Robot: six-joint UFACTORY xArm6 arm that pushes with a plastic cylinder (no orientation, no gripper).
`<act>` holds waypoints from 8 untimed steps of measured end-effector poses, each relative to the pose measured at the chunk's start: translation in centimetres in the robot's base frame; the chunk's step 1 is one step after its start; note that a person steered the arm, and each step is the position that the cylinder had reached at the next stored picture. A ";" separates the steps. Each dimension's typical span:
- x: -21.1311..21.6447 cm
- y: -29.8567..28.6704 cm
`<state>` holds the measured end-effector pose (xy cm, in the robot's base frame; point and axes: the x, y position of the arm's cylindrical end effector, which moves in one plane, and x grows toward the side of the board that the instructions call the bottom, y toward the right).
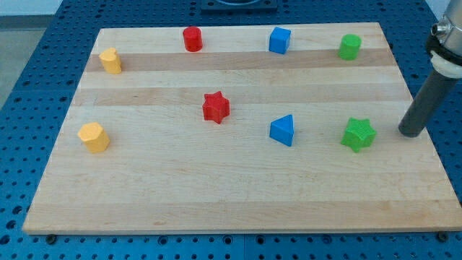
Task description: Push the green star to the center of the board
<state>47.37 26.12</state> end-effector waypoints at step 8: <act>-0.2 -18.9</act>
<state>47.19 7.27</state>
